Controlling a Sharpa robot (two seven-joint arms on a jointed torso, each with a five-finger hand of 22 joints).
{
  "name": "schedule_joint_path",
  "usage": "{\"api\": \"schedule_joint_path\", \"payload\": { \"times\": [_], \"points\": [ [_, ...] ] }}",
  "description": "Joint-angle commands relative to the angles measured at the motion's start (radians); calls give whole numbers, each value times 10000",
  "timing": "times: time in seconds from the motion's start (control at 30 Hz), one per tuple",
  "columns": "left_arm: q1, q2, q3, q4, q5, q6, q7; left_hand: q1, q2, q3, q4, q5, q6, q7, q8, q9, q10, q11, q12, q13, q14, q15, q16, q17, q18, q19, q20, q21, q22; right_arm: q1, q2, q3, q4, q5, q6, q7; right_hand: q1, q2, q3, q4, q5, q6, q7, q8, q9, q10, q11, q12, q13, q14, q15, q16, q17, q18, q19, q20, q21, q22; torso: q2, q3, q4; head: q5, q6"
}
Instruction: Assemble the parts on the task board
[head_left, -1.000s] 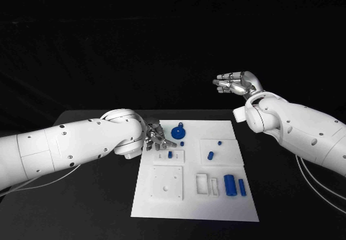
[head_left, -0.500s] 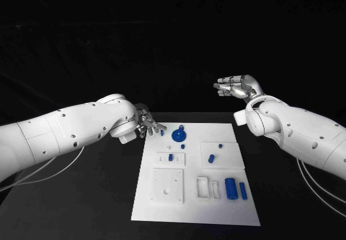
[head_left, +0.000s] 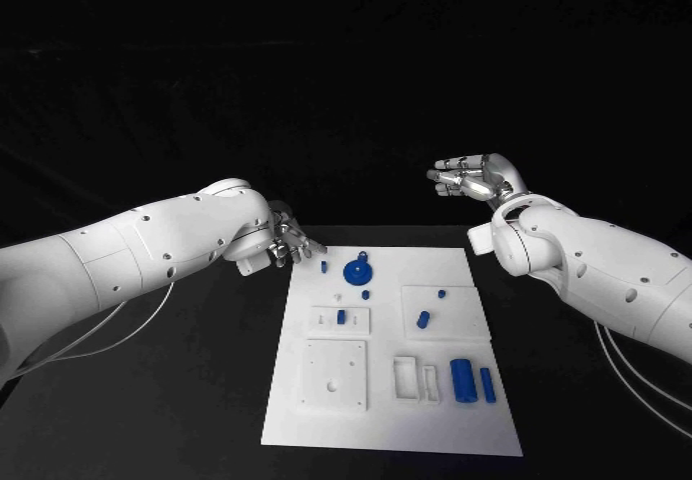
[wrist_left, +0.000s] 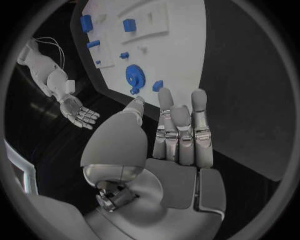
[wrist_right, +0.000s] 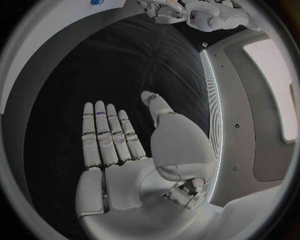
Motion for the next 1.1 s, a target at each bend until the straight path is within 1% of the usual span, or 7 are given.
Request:
{"api": "schedule_joint_path", "payload": {
  "times": [0.03, 0.17, 0.4, 0.47, 0.73, 0.87, 1.1],
  "points": [
    [19, 148, 9, -234, 187, 875, 324, -75, -63, 7, 33, -64, -36, 1, 16, -197, 169, 56, 13, 19, -58, 32, 30, -21, -23, -1, 98, -68, 189, -3, 10, 5, 39, -18, 113, 113, 23, 102, -10, -52, -28, -42, 9, -56, -8, -78, -2, -31, -16, -41, 5, -52, -13, 194, -68, -22, 30, -10, 79, -1, -24, 3, 16],
    [18, 319, 7, -540, 200, 1193, 347, -80, -24, 4, 21, -73, -61, 13, 19, -264, 139, 67, 23, 25, -91, 42, 39, -26, -23, -18, 107, -69, 191, -3, 17, 5, 61, -18, 111, 110, 5, 113, -2, -86, -31, -49, 8, -58, -9, -83, -2, -32, -16, -45, 6, -54, -13, 192, -74, -22, 27, -11, 123, 7, -39, 19, 64],
    [5, 559, 4, -928, 199, 1428, 427, -112, 85, -42, -59, -65, -61, 16, 29, -336, 103, 71, 52, 37, -116, 48, 64, -41, -17, -31, 114, -61, 192, -3, 38, 6, 83, -18, 106, 112, -6, 110, 1, -79, -31, -46, 9, -57, -9, -84, 0, -32, -16, -49, 7, -53, -13, 193, -75, -21, 28, -10, 190, 1, -83, 54, 106],
    [-1, 608, 4, -1004, 199, 1432, 453, -116, 90, -43, -59, -67, -61, 16, 29, -337, 102, 71, 53, 37, -116, 48, 65, -42, -16, -32, 114, -61, 191, -3, 40, 6, 90, -18, 105, 112, -18, 106, 3, -69, -10, -51, 11, -58, -9, -85, 1, -32, -16, -47, 6, -53, -13, 192, -77, -20, 28, -10, 192, -1, -81, 47, 98],
    [-16, 739, 4, -1234, 227, 1399, 570, -160, 285, -120, -187, -41, -68, 17, 32, -389, 85, 70, 81, 41, -119, 48, 85, -75, -11, -25, 115, -62, 187, -3, 63, 6, 94, -18, 102, 114, -18, 106, 3, -69, -10, -51, 11, -58, -9, -85, 1, -32, -16, -47, 6, -53, -13, 192, -77, -20, 28, -10, 179, 8, -58, 37, 86],
    [-18, 790, 4, -1327, 264, 1455, 611, -167, 413, -193, -293, -33, -78, 22, 30, -415, 82, 73, 97, 44, -122, 47, 99, -84, -11, -27, 115, -65, 188, -3, 81, 6, 85, -17, 104, 114, -18, 106, 3, -69, -10, -51, 11, -58, -9, -85, 1, -32, -16, -47, 6, -53, -13, 192, -77, -20, 28, -10, 183, 6, -55, 32, 72],
    [-51, 876, 1, -1461, 280, 1723, 655, -61, 764, -415, -704, 84, -24, -1, 37, -453, 57, 61, 118, 48, -146, 41, 136, -101, -22, -43, 110, -55, 191, -3, 104, 6, 68, -17, 112, 113, -18, 106, 3, -69, -10, -51, 11, -58, -9, -85, 1, -32, -16, -47, 6, -53, -13, 192, -77, -20, 28, -10, 181, 2, -56, 10, 58]
  ]
}}
